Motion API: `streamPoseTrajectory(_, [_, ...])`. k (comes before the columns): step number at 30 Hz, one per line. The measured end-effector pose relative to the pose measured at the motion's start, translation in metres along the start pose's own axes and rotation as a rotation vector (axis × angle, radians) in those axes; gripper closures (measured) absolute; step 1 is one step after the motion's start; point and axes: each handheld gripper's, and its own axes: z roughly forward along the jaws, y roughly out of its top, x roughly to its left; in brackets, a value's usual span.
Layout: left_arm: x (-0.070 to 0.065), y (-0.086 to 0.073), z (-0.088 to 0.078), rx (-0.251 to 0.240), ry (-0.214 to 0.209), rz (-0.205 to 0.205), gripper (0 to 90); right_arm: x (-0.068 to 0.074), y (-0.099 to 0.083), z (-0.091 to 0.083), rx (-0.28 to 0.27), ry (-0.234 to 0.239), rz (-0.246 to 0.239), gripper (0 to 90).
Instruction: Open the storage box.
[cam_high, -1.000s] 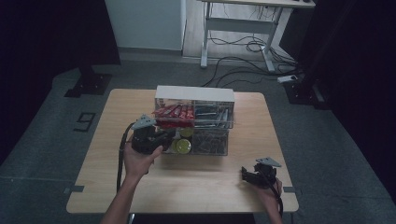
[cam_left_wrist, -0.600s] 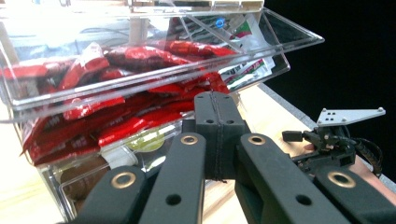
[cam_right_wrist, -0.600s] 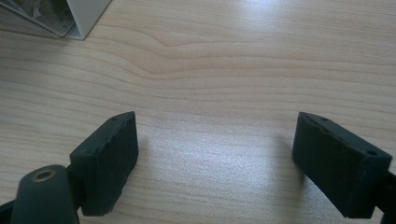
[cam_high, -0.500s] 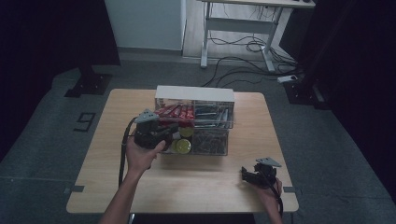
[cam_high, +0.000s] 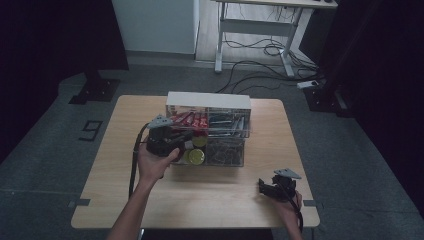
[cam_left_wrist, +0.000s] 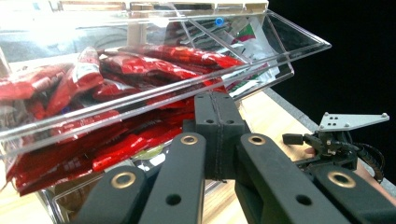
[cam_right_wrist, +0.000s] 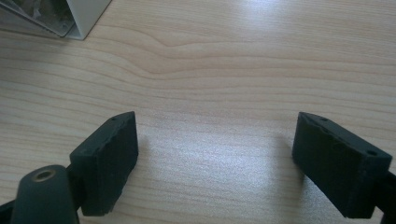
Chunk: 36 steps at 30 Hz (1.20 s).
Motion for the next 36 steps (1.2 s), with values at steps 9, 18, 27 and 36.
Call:
streamPoseTrajectory(9, [0.003, 0.003, 0.002, -0.003, -0.001, -0.009, 90.0, 0.000, 0.000, 0.000, 0.000, 0.000, 0.000, 14.5])
streamPoseTrajectory(18, [0.004, 0.012, -0.004, -0.036, 0.004, -0.007, 90.0, 0.000, 0.000, 0.000, 0.001, 0.002, -0.002, 14.6])
streamPoseTrajectory(27, [0.004, 0.023, -0.004, -0.051, -0.005, -0.012, 90.0, 0.000, 0.000, 0.000, 0.002, 0.002, 0.000, 14.6])
streamPoseTrajectory(36, [0.005, 0.033, -0.005, -0.066, -0.008, -0.016, 90.0, 0.000, 0.000, 0.000, 0.001, 0.002, -0.002, 14.6])
